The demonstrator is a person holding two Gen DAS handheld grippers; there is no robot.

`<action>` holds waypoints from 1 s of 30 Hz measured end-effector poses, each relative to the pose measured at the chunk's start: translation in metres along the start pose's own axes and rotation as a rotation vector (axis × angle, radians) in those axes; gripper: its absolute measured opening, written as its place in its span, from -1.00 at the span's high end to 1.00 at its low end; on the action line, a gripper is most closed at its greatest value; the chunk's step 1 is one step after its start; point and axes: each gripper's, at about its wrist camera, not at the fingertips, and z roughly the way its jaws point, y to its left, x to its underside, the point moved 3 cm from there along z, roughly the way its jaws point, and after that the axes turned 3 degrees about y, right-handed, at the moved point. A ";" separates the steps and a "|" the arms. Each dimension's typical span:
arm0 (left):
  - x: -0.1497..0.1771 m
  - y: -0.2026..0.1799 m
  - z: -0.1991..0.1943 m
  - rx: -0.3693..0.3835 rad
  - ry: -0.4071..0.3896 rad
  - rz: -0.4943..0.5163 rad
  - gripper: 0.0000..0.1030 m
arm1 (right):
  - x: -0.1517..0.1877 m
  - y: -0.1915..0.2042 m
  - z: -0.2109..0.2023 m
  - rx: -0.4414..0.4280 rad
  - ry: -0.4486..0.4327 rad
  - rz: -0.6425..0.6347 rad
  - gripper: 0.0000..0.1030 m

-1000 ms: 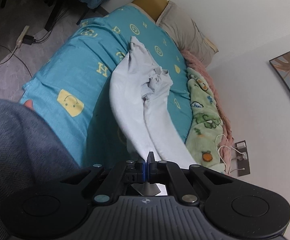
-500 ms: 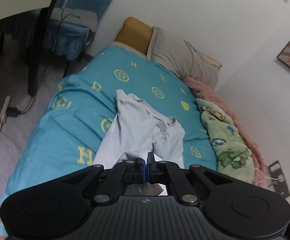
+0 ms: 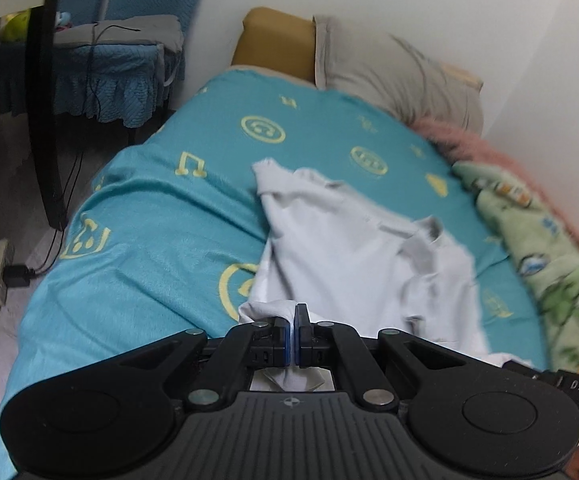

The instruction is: Fold clothes

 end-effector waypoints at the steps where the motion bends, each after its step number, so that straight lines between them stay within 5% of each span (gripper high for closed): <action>1: 0.002 0.000 0.005 -0.006 0.008 0.012 0.96 | 0.002 -0.001 0.007 0.008 0.004 -0.023 0.83; 6: 0.011 -0.003 0.024 -0.036 0.036 0.079 0.92 | 0.008 0.003 0.020 0.038 0.014 -0.104 0.81; 12: 0.018 -0.019 -0.004 -0.058 0.007 0.145 0.04 | 0.008 0.023 -0.006 0.077 -0.018 -0.202 0.73; 13: 0.020 -0.022 -0.011 -0.074 -0.001 0.162 -0.03 | 0.009 0.026 -0.013 0.079 -0.025 -0.213 0.60; 16: 0.029 -0.032 -0.039 -0.078 -0.015 0.183 -0.14 | 0.014 0.034 -0.038 0.067 -0.069 -0.230 -0.48; 17: 0.033 -0.034 -0.049 -0.072 -0.021 0.186 -0.20 | 0.017 0.037 -0.047 0.064 -0.083 -0.237 -0.63; 30: 0.094 -0.058 -0.168 -0.036 -0.168 0.264 -0.51 | 0.069 0.065 -0.137 0.038 -0.132 -0.327 -0.59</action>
